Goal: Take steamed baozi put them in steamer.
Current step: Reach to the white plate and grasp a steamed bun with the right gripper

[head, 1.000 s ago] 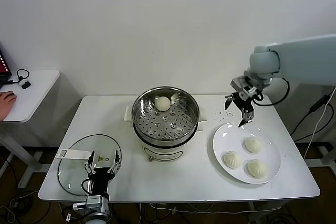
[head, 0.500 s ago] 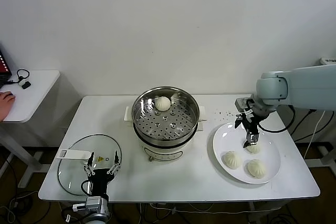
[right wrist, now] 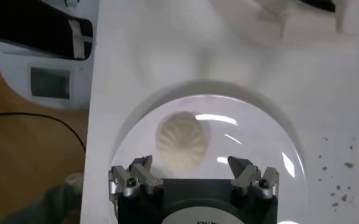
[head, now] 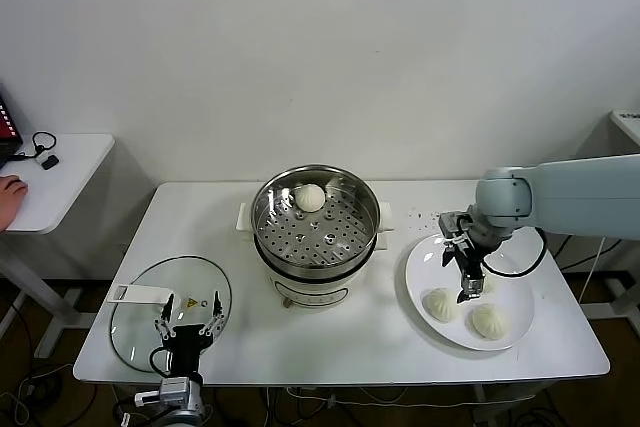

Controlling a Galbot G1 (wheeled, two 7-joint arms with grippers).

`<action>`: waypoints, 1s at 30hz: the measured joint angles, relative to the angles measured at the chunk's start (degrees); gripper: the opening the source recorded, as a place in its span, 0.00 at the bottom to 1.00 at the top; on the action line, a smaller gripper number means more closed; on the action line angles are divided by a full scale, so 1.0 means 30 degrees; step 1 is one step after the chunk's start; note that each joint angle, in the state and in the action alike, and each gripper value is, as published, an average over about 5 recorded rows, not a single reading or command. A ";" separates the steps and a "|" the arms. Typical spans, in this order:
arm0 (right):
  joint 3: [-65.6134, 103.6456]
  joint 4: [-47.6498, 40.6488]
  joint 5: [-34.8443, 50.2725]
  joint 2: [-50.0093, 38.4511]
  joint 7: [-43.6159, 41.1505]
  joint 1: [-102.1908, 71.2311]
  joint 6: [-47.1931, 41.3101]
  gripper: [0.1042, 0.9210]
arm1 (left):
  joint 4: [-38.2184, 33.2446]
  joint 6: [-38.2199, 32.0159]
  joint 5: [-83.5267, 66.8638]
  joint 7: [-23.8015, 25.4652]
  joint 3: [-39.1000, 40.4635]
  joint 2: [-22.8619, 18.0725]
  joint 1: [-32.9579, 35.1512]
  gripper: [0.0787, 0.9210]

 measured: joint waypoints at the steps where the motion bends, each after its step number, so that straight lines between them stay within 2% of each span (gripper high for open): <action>1: 0.0101 -0.0070 -0.0089 -0.0001 0.0012 -0.0177 -0.0035 0.88 | 0.0013 -0.0006 0.0001 0.0000 -0.0017 0.0000 0.0000 0.88; 30: 0.2114 -0.1150 -0.1647 -0.0220 0.0516 -0.3756 -0.0650 0.88 | 0.0102 -0.0055 0.0034 0.0036 -0.0112 0.0000 -0.0025 0.88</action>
